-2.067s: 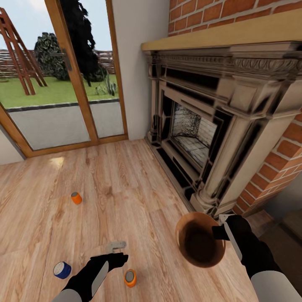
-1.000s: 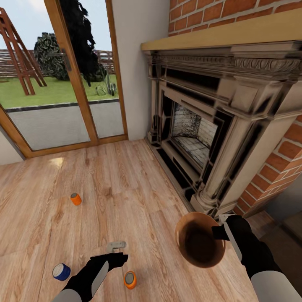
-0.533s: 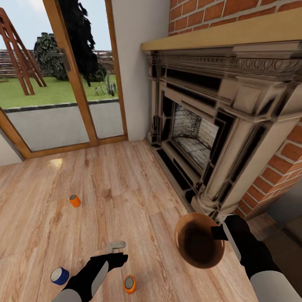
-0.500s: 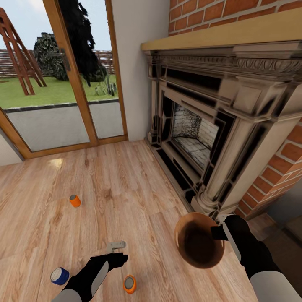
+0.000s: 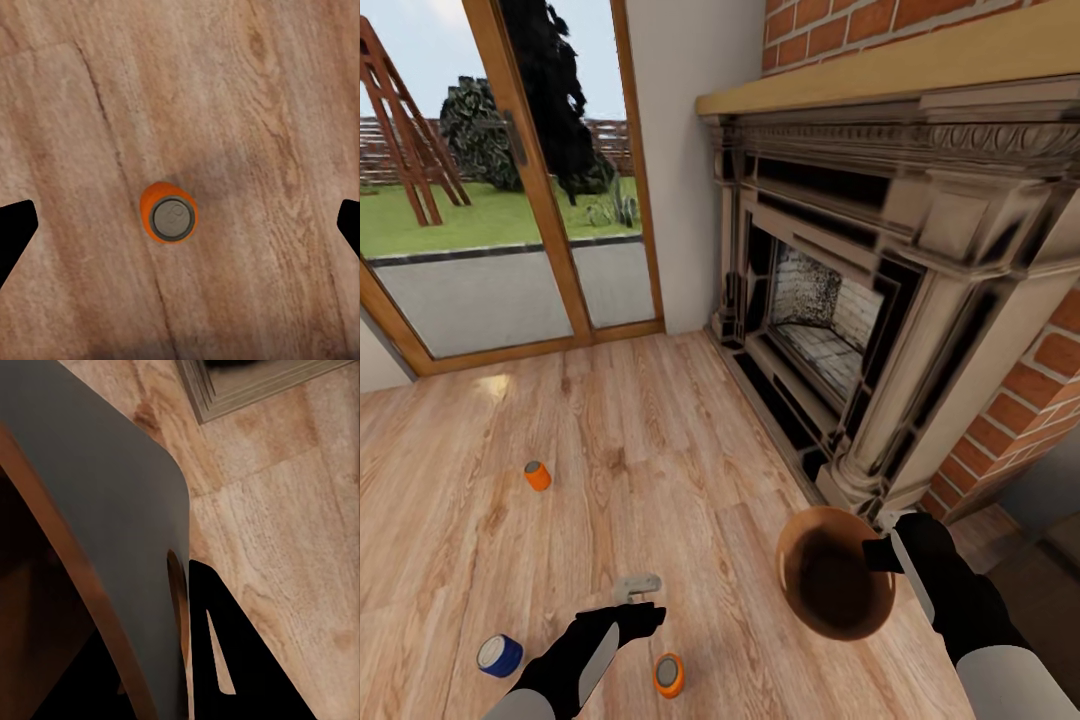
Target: Put the three can of soda from the living room inside the tash can in the kitchen.
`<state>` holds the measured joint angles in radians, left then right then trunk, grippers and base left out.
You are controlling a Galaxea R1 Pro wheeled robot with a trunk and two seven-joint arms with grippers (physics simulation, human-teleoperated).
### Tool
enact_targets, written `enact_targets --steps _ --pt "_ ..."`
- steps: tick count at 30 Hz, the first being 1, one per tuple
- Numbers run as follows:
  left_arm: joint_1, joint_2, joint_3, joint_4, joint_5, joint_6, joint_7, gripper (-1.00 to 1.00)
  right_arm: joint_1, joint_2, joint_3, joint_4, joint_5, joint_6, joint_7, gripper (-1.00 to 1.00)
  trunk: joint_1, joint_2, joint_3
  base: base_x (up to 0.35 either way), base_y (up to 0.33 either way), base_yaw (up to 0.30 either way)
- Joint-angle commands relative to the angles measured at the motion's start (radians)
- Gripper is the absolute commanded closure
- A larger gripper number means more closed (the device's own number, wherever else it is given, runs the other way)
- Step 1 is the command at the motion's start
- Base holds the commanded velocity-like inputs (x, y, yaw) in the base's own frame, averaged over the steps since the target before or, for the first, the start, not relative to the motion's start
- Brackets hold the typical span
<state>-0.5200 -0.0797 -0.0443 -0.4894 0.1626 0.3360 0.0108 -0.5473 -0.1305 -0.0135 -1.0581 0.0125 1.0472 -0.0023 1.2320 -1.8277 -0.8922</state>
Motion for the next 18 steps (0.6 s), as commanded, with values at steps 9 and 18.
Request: enact_targets --steps 9,18 --pt "0.000 0.000 0.000 0.000 0.000 0.000 0.000 -1.00 0.000 0.000 0.000 0.000 -0.011 0.000 0.004 1.00 0.035 -0.063 -0.028 0.000 0.000 0.000" --pt "0.000 0.000 0.000 0.001 0.000 0.000 0.001 -1.00 0.000 0.000 0.000 0.000 -0.011 0.000 0.004 1.00 0.069 -0.126 -0.056 0.000 0.000 0.000"
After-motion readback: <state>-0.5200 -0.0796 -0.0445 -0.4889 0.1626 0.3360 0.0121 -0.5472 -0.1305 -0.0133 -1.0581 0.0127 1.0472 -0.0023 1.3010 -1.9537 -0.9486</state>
